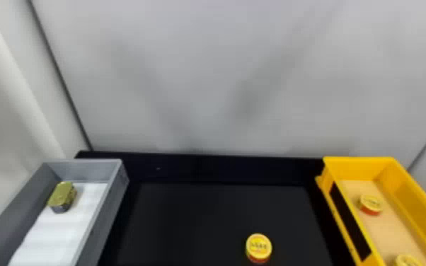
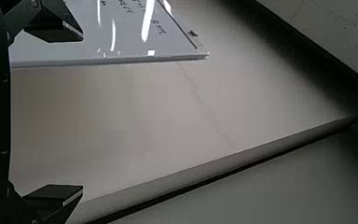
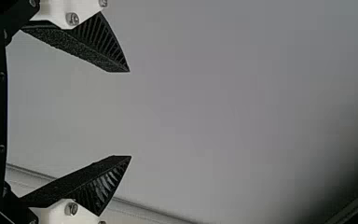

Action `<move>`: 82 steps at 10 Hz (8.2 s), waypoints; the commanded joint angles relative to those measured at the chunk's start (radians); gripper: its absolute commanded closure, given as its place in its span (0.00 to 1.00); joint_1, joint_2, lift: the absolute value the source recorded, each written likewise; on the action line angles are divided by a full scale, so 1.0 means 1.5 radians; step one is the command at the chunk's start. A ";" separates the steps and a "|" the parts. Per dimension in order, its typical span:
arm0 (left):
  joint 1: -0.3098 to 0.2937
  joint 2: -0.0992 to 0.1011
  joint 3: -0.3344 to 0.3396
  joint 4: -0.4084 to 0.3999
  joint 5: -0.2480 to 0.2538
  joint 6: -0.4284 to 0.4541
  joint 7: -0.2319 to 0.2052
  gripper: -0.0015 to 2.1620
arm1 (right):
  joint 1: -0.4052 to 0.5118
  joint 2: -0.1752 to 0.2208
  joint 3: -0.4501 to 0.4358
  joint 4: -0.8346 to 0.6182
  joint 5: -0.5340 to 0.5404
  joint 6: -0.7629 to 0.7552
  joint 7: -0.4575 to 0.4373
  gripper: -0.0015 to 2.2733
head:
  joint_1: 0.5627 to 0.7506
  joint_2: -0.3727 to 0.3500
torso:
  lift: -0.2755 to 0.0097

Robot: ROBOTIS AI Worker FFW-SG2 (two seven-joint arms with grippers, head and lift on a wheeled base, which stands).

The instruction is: Pick up the round yellow can and place it in the yellow rectangular box

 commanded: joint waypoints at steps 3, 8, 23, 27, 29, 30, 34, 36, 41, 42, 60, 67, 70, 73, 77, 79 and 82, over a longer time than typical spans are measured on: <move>0.022 -0.063 -0.028 0.004 -0.035 -0.046 0.004 0.06 | -0.003 -0.007 0.004 0.001 -0.005 0.028 0.027 0.06 | 0.35 0.53 | 0.77; 0.035 -0.057 -0.051 -0.002 -0.062 -0.004 0.018 0.06 | 0.041 -0.004 0.075 0.044 -0.005 0.078 0.077 0.06 | 0.35 0.53 | 0.77; 0.072 -0.066 -0.025 0.011 -0.089 0.018 0.024 0.06 | 0.183 -0.122 0.248 0.068 -0.127 0.236 0.240 0.07 | 0.35 0.53 | 0.77; 0.076 -0.072 -0.019 0.014 -0.090 0.011 0.025 0.06 | 0.208 -0.133 0.246 0.076 -0.127 0.253 0.312 0.07 | 0.35 0.53 | 0.77; 0.075 -0.073 -0.018 0.016 -0.089 0.006 0.026 0.06 | 0.237 -0.131 0.243 0.089 -0.127 0.251 0.337 0.07 | 0.35 0.53 | 0.77; 0.075 -0.073 -0.018 0.016 -0.089 0.004 0.026 0.06 | 0.261 -0.132 0.241 0.106 -0.127 0.242 0.346 0.07 | 0.35 0.53 | 0.77; 0.075 -0.073 -0.016 0.016 -0.088 0.001 0.026 0.06 | 0.284 -0.121 0.260 0.178 -0.116 0.215 0.365 0.08 | 0.35 0.53 | 0.77; 0.075 -0.075 -0.019 0.017 -0.089 0.001 0.026 0.06 | 0.277 -0.109 0.282 0.201 -0.110 0.213 0.365 0.08 | 0.35 0.53 | 0.77; 0.077 -0.076 -0.018 0.017 -0.088 -0.001 0.026 0.06 | 0.270 -0.089 0.309 0.237 -0.107 0.209 0.362 0.09 | 0.35 0.53 | 0.77; 0.077 -0.077 -0.018 0.017 -0.089 -0.001 0.026 0.06 | 0.267 -0.088 0.314 0.244 -0.107 0.210 0.362 0.09 | 0.35 0.53 | 0.77; 0.080 -0.088 -0.011 0.014 -0.088 -0.014 0.026 0.06 | 0.210 -0.063 0.355 0.356 -0.118 0.158 0.371 0.06 | 0.35 0.53 | 0.77; 0.081 -0.087 -0.008 0.009 -0.088 -0.014 0.026 0.06 | 0.181 -0.064 0.360 0.386 -0.118 0.154 0.370 0.03 | 0.35 0.53 | 0.77; 0.082 -0.087 -0.007 0.006 -0.088 -0.014 0.026 0.06 | 0.179 -0.063 0.366 0.386 -0.115 0.158 0.373 0.01 | 0.35 0.53 | 0.77; 0.082 -0.090 -0.008 0.006 -0.088 -0.015 0.026 0.06 | 0.160 -0.053 0.386 0.414 -0.113 0.145 0.373 0.02 | 0.35 0.53 | 0.77; 0.086 -0.094 -0.003 0.003 -0.088 -0.018 0.026 0.06 | 0.152 -0.049 0.386 0.424 -0.111 0.136 0.373 0.03 | 0.35 0.53 | 0.77; 0.088 -0.095 0.002 0.000 -0.088 -0.018 0.026 0.06 | 0.153 -0.050 0.382 0.424 -0.107 0.134 0.372 0.10 | 0.35 0.53 | 0.77; 0.088 -0.095 0.004 -0.002 -0.088 -0.019 0.026 0.06 | 0.154 -0.049 0.381 0.423 -0.102 0.131 0.370 0.22 | 0.35 0.53 | 0.77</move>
